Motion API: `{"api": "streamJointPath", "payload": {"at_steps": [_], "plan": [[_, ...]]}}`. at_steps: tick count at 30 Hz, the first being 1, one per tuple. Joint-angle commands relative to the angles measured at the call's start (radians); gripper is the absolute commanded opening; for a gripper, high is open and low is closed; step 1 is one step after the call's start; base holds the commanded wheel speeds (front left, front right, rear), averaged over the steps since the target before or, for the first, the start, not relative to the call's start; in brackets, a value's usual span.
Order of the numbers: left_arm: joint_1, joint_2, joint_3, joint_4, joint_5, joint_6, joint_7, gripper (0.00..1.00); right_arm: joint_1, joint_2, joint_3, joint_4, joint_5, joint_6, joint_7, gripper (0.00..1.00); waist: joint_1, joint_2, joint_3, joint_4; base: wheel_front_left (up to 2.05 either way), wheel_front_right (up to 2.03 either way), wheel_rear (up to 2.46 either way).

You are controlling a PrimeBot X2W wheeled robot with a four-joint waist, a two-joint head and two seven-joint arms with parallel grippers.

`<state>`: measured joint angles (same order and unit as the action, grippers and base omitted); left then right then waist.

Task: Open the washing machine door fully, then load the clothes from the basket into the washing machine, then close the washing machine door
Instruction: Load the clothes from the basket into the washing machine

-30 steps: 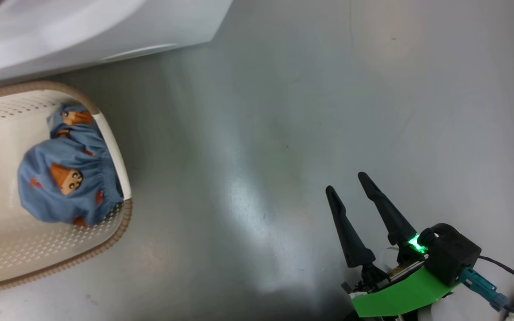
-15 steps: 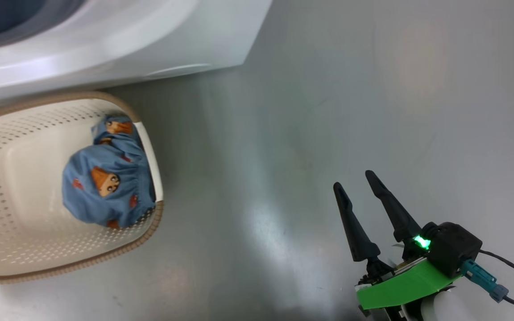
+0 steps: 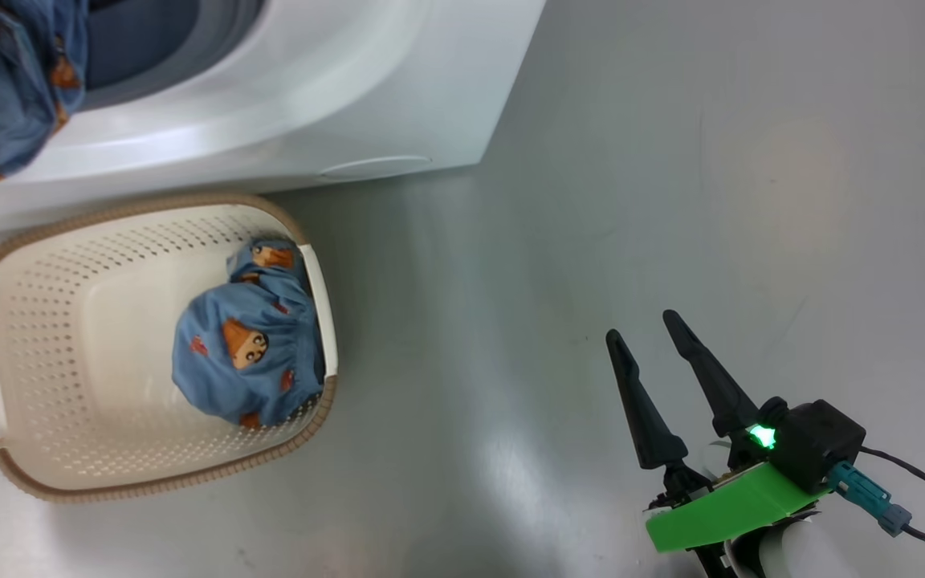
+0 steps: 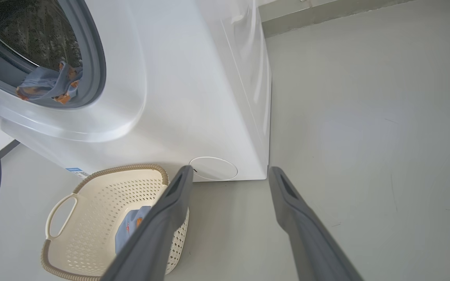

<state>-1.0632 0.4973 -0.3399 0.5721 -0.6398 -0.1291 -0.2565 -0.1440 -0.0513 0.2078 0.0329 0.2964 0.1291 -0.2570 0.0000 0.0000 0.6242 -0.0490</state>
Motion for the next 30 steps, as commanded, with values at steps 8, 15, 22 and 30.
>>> {"api": "streamJointPath", "payload": {"at_steps": [8,15,22,30], "plan": [[0.106,0.023,0.051,-0.107,-0.001,-0.001,-0.005,1.0,0.022,0.001,0.013,0.006,0.011,0.002,-0.005,1.0,0.0,0.0,-0.085,0.025,0.0,0.0,0.0],[0.203,-0.001,0.09,-0.191,0.01,-0.001,-0.005,1.0,0.035,0.001,0.005,0.015,0.012,0.002,-0.005,1.0,0.0,0.0,-0.134,0.037,0.0,0.0,0.0],[0.336,-0.04,0.138,-0.284,0.036,0.005,-0.005,1.0,0.047,0.001,0.0,0.027,0.01,0.002,-0.005,1.0,0.0,0.0,-0.192,0.051,0.0,0.0,0.0],[0.469,-0.064,0.166,-0.332,0.057,0.023,-0.005,1.0,0.067,0.001,-0.004,0.036,0.005,0.002,-0.005,1.0,0.0,0.0,-0.249,0.059,0.0,0.0,0.0]]}}
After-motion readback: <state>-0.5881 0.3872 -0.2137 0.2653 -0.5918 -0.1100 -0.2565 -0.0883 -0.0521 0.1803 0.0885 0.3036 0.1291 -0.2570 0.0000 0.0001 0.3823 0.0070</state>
